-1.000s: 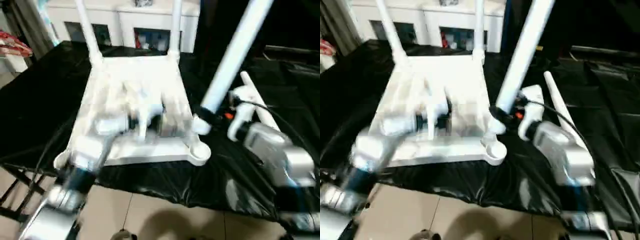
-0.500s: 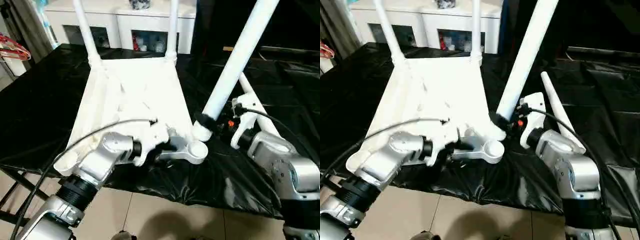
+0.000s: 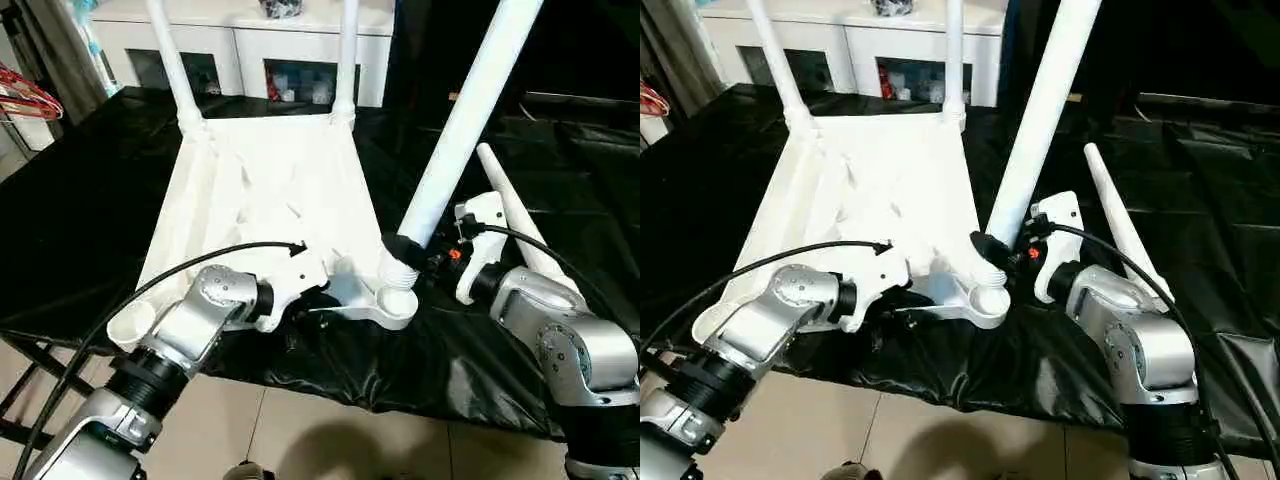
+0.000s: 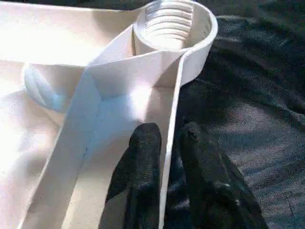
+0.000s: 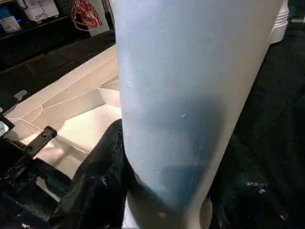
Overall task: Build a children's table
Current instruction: Insert table leg to table base
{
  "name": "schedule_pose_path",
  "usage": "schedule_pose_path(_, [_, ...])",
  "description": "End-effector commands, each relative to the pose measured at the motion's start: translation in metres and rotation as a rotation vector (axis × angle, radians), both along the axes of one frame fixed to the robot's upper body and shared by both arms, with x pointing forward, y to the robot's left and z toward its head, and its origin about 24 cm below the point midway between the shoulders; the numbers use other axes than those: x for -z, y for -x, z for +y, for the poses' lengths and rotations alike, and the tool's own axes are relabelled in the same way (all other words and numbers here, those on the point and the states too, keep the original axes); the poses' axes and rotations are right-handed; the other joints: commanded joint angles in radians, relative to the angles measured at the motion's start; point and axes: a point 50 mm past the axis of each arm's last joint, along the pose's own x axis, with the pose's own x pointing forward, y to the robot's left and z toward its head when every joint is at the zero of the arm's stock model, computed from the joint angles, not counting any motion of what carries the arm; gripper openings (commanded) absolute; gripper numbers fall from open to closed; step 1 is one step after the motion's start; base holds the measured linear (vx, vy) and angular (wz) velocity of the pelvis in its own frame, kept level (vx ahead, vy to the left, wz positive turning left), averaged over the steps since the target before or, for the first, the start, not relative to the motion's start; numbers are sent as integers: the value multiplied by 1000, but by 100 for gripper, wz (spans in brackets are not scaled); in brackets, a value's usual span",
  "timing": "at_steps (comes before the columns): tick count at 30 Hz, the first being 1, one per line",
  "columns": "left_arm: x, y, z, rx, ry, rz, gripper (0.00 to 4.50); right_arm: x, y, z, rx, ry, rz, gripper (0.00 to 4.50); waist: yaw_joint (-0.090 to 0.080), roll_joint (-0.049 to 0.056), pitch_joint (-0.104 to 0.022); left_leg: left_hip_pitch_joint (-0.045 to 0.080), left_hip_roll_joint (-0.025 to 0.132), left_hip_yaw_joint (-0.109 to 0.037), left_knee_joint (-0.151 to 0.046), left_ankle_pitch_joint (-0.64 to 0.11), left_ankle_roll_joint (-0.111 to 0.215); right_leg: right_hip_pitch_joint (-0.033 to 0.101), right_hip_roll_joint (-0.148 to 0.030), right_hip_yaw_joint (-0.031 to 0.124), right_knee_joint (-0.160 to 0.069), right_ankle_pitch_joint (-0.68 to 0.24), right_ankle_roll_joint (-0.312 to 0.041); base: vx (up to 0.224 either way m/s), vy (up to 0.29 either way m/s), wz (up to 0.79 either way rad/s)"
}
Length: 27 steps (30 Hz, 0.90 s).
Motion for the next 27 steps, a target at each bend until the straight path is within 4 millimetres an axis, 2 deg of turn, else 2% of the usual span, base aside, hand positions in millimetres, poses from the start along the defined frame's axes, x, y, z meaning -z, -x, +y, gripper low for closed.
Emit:
schedule_pose_path(1, [-8, -6, 2, 12, 7, -29, 63, -4, 1, 1, -8, 11, -15, 187, -2, -1, -78, 17, 2, 3, -74, -264, -33, 48, -26, 23, -73, -257, -172, 0, 0, 0])
schedule_pose_path(5, [-5, -6, 3, 28, -12, -23, 35, -3, 2, 1, -11, 15, -15, 187, -2, -1, -77, 19, 2, 3, -75, -272, -36, 47, -26, 23, -74, -264, -170, 0, 0, 0])
schedule_pose_path(10, [-2, -6, 4, 49, -52, -24, 5, -3, 2, 1, -13, 18, -15, 187, -4, -1, -79, 15, 2, 1, -75, -260, -37, 51, -27, 22, -70, -242, -173, 0, 0, 0])
schedule_pose_path(15, [2, -8, 9, 54, -106, -22, 0, -4, 1, 1, -18, 20, -15, 187, -6, 0, -79, 16, 1, 3, -73, -251, -32, 51, -26, 23, -69, -218, -184, 0, 0, 0])
schedule_pose_path(18, [0, -13, 8, 19, -87, -26, 0, -4, 1, 1, -53, 29, -10, 187, -7, 0, -77, 18, 2, 4, -73, -270, -32, 50, -26, 23, -72, -243, -186, 0, 0, 0])
schedule_pose_path(20, [-5, -18, 2, -20, -31, -25, 0, -4, 2, 1, -85, 37, -4, 187, -6, -2, -74, 21, 2, 5, -74, -295, -31, 49, -27, 23, -79, -293, -181, 0, 0, 0])
schedule_pose_path(25, [-10, -27, -14, -82, 64, -21, 0, 2, -1, -6, -95, 100, 30, 187, -3, -12, -74, 12, -2, 3, -73, -275, -22, 53, -29, 20, -84, -340, -157, 0, 0, 0])
schedule_pose_path(27, [-9, -27, -16, -76, 62, -20, 0, 4, -3, -8, -87, 118, 33, 187, -6, -13, -76, 11, -1, 2, -72, -267, -19, 53, -30, 20, -86, -343, -155, 0, 0, 0])
